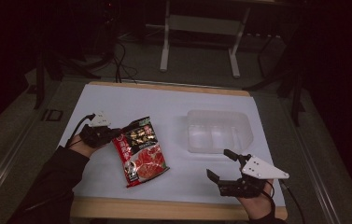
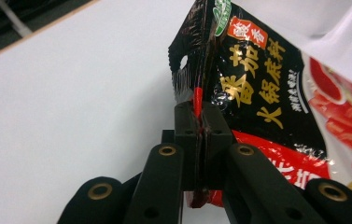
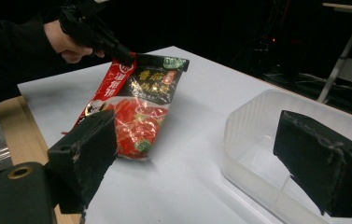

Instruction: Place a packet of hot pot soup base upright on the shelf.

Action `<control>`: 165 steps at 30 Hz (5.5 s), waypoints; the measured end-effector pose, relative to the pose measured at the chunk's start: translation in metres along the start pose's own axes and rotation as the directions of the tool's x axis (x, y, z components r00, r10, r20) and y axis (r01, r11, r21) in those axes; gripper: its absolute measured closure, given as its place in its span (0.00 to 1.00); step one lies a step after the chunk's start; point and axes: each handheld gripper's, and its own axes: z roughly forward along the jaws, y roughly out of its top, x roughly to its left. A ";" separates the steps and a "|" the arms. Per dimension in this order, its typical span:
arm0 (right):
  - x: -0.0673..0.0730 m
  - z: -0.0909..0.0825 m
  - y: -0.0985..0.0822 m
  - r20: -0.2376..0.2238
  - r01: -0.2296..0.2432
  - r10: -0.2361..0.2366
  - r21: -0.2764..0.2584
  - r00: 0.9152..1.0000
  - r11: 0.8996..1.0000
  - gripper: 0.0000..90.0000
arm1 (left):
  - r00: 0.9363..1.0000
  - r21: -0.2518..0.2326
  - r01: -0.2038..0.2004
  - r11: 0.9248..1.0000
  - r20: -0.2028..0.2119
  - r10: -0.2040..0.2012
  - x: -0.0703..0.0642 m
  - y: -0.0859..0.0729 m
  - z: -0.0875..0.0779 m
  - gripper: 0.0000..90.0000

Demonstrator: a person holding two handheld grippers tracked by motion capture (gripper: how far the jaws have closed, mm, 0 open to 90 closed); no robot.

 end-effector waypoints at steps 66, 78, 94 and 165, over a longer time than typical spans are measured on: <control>-0.002 0.071 0.084 -0.186 0.062 -0.065 -0.022 0.980 0.998 0.62 | 0.954 -0.411 -0.216 0.886 0.105 0.282 -0.105 0.096 -0.058 0.98; -0.002 0.075 0.087 -0.253 0.064 -0.058 0.013 0.966 0.998 0.82 | 0.955 -0.413 -0.189 0.891 0.134 0.265 -0.102 0.097 -0.057 0.98; 0.004 0.058 0.103 -0.204 0.079 -0.079 -0.008 0.976 0.997 0.85 | 0.958 -0.461 -0.122 0.879 0.177 0.226 -0.095 0.102 -0.063 0.60; -0.123 0.041 0.061 0.614 -0.133 0.126 -0.034 0.780 0.991 0.85 | 0.982 -0.393 0.134 0.910 0.177 -0.068 -0.076 -0.024 -0.010 0.00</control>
